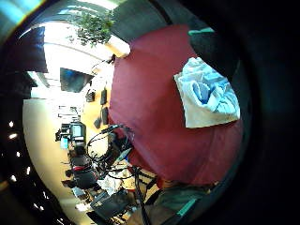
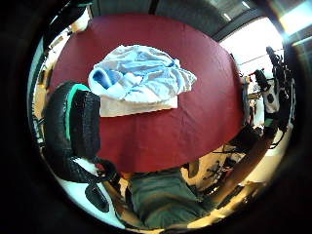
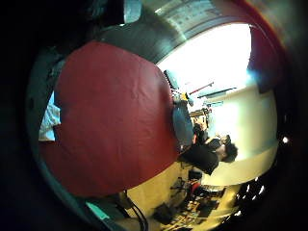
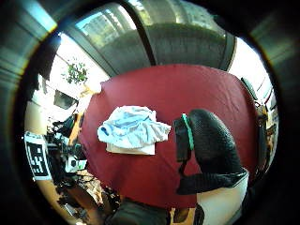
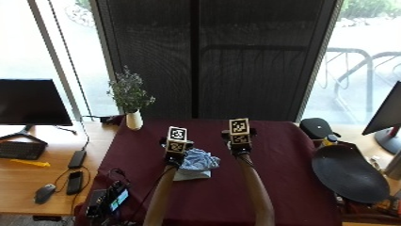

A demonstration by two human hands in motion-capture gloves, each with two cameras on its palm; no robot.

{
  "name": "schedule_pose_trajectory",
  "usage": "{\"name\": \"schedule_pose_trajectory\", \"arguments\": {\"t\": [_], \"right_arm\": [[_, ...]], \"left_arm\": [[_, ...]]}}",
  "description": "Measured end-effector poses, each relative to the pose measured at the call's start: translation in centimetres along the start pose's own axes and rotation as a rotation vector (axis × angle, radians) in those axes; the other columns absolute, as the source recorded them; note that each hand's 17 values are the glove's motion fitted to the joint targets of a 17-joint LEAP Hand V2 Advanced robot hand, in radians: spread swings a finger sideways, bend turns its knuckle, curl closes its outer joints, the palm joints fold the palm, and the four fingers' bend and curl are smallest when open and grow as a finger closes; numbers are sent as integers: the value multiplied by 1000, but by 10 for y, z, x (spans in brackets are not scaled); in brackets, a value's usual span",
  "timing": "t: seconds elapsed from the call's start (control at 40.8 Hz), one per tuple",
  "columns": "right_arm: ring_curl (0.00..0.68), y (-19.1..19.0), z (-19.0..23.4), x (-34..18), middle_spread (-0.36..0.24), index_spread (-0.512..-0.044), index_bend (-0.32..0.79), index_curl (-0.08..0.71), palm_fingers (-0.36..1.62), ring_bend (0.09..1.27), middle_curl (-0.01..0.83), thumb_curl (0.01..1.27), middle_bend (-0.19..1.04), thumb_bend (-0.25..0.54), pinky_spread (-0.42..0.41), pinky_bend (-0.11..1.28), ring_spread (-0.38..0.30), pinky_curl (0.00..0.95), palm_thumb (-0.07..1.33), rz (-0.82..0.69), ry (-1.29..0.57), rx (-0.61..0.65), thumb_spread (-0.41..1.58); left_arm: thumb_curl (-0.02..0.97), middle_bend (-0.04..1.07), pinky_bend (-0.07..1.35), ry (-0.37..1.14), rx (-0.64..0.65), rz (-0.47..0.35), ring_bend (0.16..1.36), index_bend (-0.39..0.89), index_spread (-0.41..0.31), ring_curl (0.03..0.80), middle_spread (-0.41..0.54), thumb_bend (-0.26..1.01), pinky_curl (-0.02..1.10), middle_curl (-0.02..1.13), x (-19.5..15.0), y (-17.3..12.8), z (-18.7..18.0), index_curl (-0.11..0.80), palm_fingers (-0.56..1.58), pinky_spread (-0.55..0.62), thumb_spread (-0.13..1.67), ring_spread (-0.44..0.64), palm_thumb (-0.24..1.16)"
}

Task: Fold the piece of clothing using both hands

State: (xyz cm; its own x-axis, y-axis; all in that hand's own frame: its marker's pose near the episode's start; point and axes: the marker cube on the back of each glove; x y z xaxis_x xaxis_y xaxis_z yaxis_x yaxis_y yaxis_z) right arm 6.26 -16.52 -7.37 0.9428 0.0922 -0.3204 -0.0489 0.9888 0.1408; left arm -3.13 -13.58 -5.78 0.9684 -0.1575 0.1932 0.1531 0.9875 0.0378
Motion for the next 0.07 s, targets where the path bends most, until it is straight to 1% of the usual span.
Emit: {"name": "schedule_pose_trajectory", "arguments": {"t": [0.074], "right_arm": [[326,1,-1,7,-22,-329,158,298,239,249,326,419,144,-19,267,623,109,366,635,31,-9,24,1275]], "left_arm": [[251,187,434,4,14,-3,561,127,-102,349,-81,4,393,432,0,1,-1,306,444,205,1484,73,414]]}}
